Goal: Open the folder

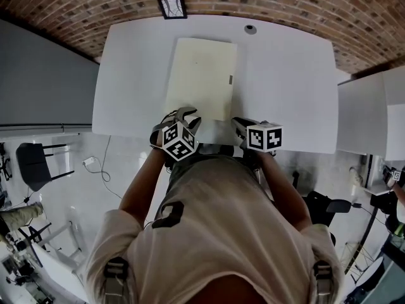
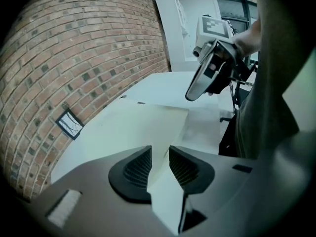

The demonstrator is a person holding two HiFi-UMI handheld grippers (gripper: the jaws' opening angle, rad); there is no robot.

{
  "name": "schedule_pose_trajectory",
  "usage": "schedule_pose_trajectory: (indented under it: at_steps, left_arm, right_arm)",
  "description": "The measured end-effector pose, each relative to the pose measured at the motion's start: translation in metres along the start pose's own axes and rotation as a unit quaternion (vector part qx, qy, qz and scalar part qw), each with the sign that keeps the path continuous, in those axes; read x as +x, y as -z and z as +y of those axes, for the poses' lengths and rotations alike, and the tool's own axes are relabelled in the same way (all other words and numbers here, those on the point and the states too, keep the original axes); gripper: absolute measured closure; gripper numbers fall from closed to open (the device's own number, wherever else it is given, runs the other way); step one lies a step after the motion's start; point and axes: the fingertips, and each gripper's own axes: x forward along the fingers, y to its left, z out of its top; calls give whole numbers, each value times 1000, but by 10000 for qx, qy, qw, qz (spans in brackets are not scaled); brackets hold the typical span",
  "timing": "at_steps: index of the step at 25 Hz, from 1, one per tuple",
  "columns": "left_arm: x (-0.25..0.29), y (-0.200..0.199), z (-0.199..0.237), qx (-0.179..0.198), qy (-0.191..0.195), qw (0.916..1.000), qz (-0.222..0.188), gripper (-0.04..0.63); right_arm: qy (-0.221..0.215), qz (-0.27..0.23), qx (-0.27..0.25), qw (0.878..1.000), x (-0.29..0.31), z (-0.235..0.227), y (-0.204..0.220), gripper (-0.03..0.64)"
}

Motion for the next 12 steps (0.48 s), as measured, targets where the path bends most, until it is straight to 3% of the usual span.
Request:
schedule_pose_trajectory:
  at_steps: [4, 6, 8, 9, 12]
  left_arm:
    - [-1, -1, -1, -62, 26, 10000, -72, 497]
    - [-2, -3, -3, -330, 156, 9990, -241, 511]
    - [-3, -2, -4, -733, 259, 9963, -371, 591]
    - [-3, 0, -4, -787, 241, 9960, -347, 591]
    - [-3, -2, -6, -300, 24, 9991, -292, 589]
  right_arm:
    - [148, 169, -110, 9997, 13, -11, 0, 609]
    - [165, 207, -156, 9995, 18, -12, -1, 609]
    - [196, 246, -235, 9992, 22, -12, -2, 609]
    - [228, 299, -302, 9988, 24, -12, -1, 609]
    - [301, 421, -428, 9977, 28, -15, 1, 608]
